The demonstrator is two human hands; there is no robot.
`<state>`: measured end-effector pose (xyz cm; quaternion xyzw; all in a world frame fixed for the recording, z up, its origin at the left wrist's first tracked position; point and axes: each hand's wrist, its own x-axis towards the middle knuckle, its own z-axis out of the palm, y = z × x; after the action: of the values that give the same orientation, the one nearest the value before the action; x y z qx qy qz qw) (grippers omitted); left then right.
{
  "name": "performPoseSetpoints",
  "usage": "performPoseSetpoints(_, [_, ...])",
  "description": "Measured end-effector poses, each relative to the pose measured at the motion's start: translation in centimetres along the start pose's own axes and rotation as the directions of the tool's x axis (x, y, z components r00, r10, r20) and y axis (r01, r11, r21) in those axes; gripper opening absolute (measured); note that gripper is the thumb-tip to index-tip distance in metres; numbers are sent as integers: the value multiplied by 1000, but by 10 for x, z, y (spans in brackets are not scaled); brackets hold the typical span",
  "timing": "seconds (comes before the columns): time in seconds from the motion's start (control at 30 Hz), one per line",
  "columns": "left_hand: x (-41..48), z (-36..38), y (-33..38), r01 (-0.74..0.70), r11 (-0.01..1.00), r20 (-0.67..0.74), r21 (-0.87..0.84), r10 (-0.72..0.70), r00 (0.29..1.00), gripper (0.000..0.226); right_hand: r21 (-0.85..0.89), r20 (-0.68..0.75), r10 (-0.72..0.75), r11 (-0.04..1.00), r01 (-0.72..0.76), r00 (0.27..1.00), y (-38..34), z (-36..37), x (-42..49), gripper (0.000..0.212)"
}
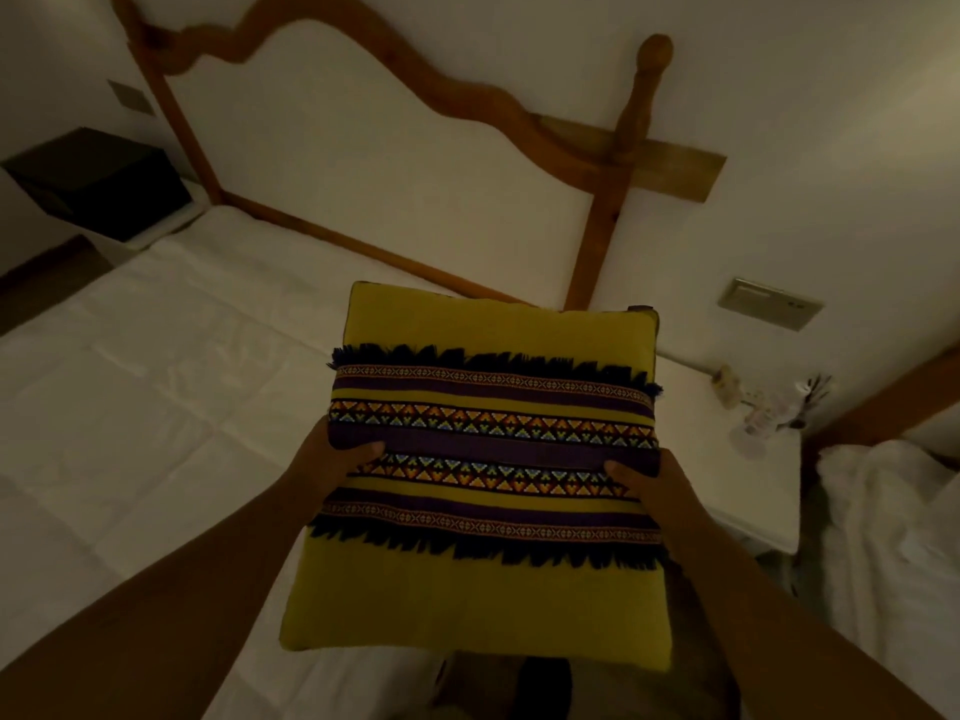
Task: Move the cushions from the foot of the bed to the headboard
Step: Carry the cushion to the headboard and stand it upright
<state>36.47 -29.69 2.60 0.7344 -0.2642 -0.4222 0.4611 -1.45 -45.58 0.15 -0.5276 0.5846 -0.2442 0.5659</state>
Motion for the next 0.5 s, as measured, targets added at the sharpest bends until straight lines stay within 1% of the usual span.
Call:
performPoseSetpoints(0.07, [8, 16, 7, 29, 1000, -35, -10, -30, 999, 67, -29, 27, 13, 1000, -12, 1000, -2, -14, 25, 54])
performPoseSetpoints(0.23, [26, 40, 11, 78, 996, -87, -38, -81, 993, 72, -65, 57, 58, 996, -54, 997, -10, -29, 77, 66])
performPoseSetpoints(0.33, [40, 44, 8, 105, 993, -116, -44, -109, 987, 66, -95, 80, 56, 994, -48, 995, -13, -26, 102, 68])
performPoseSetpoints(0.43, [56, 41, 2, 131, 990, -140, -57, -138, 981, 58, -112, 113, 87, 991, -74, 990, -17, -13, 128, 69])
performPoseSetpoints(0.5, [73, 36, -6, 163, 984, -146, -72, -172, 974, 61, -118, 129, 102, 989, -87, 986, -22, 0, 145, 68])
